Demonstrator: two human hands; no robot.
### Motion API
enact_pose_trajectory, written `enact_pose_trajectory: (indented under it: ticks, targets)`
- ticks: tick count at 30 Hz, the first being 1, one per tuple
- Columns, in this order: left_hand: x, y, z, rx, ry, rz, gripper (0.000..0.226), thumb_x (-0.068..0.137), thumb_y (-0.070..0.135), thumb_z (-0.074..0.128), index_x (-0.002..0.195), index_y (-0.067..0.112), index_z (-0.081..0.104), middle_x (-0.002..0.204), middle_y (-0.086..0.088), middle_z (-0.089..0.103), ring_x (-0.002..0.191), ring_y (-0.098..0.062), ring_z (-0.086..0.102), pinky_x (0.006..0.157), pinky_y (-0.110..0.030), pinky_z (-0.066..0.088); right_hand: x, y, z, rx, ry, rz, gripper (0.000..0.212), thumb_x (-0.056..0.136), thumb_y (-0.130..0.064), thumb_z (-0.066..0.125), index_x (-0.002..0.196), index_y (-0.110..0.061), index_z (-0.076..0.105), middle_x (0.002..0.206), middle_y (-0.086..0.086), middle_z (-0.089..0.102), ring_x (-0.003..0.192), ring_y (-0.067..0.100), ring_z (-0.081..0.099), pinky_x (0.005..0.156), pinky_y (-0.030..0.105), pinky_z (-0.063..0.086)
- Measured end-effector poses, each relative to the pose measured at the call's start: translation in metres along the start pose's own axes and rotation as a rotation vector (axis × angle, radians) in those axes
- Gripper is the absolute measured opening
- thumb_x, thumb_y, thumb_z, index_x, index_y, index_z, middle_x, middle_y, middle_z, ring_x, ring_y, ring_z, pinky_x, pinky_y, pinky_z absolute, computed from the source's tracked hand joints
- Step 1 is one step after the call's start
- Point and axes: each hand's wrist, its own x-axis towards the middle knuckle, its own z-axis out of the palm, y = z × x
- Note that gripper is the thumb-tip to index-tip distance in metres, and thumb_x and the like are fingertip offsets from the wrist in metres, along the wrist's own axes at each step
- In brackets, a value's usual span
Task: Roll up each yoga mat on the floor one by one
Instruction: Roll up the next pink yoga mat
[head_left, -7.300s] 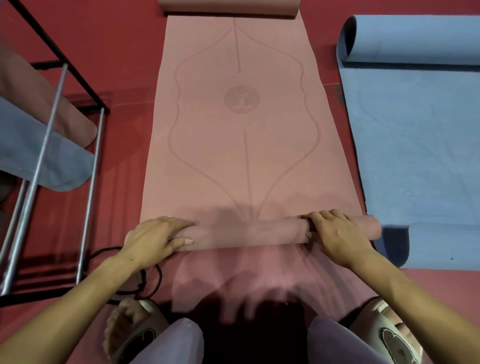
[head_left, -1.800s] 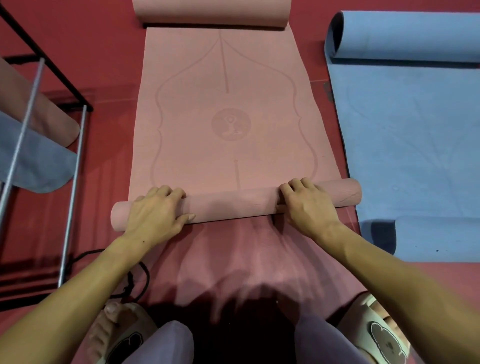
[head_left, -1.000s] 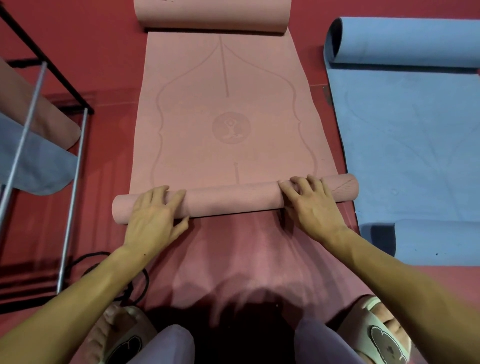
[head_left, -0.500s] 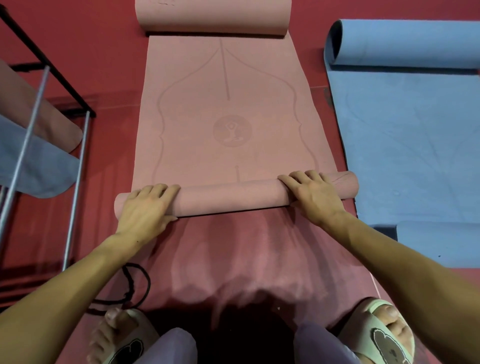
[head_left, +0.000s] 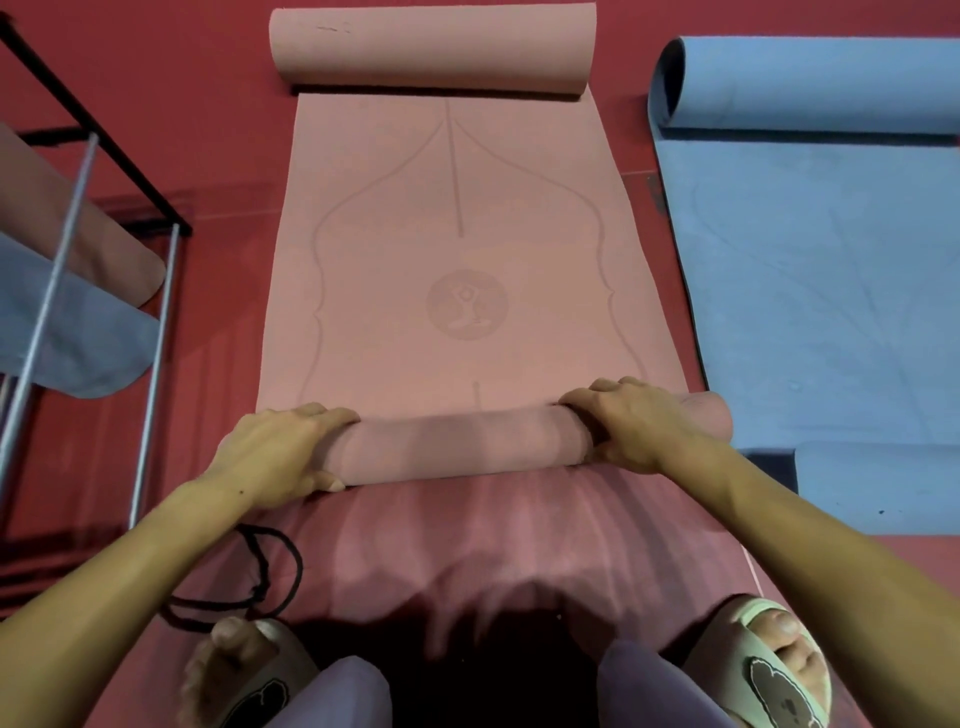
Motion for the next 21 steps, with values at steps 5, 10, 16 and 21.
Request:
enact_pose_trajectory:
  ticks: [5,10,16,21]
  targets:
    - [-0.007,-0.007,0.005,-0.004,-0.109,0.077,0.090,0.070,0.069,0.075,0.149,0.060,0.031,0.130,0.024,0.062,0.120,-0.007,0.062,0.092,-0.034,0.051,-0.007,-0.005,-0.002,-0.038,-0.146,-0.058,0.075,0.087,-0.043,0.074,0.154,-0.040,0.042,0.134,-0.003,0.062,0.122,0.024,0.061,0.094,0.035,0.047]
    - [-0.008,-0.011,0.011,-0.017,-0.118,0.110,0.089,0.071,0.070,0.073,0.147,0.068,0.026,0.125,0.027,0.062,0.119,-0.005,0.061,0.092,-0.035,0.051,-0.012,-0.012,-0.002,-0.051,-0.189,-0.043,0.069,0.089,-0.044,0.072,0.152,-0.037,0.044,0.132,-0.004,0.063,0.121,0.023,0.062,0.089,0.037,0.049]
    - [-0.010,-0.011,0.011,-0.018,-0.092,0.111,0.087,0.080,0.072,0.069,0.146,0.074,0.012,0.135,0.033,0.054,0.125,-0.006,0.057,0.088,-0.038,0.050,-0.014,-0.019,-0.003,-0.182,-0.104,0.001,0.061,0.085,-0.050,0.071,0.141,-0.036,0.050,0.127,-0.005,0.064,0.114,0.025,0.065,0.080,0.040,0.052]
    - [-0.010,-0.018,0.012,-0.053,-0.002,0.090,0.090,0.080,0.076,0.068,0.153,0.064,0.017,0.148,0.034,0.046,0.131,-0.004,0.055,0.090,-0.034,0.050,-0.018,-0.017,-0.003,-0.101,0.017,0.079,0.068,0.080,-0.042,0.083,0.139,-0.031,0.050,0.126,0.000,0.053,0.113,0.027,0.056,0.077,0.041,0.052]
